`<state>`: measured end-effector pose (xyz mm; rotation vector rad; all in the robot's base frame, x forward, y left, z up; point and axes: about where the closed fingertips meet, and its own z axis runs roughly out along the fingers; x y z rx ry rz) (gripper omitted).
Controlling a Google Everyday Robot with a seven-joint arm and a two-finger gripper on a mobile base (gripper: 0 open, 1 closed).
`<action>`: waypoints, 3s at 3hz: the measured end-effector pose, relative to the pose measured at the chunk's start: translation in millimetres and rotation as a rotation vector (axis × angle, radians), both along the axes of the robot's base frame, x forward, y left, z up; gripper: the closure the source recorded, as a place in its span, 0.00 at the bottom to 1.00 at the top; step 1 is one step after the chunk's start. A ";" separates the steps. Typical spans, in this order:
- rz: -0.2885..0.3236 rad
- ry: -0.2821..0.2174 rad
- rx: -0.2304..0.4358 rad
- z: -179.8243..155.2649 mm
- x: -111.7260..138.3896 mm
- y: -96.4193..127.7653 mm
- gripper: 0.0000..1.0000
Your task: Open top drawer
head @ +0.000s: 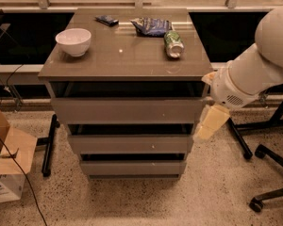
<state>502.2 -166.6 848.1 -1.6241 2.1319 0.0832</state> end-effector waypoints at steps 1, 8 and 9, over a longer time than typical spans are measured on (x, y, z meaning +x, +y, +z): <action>0.004 0.023 0.080 -29.3 24.9 8.4 0.00; 0.024 0.034 0.139 -161.9 157.2 55.9 0.00; 0.024 0.085 0.184 -183.3 173.0 60.2 0.18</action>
Offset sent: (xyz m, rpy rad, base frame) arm 0.0201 0.0070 -0.0234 0.0662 0.0174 0.0030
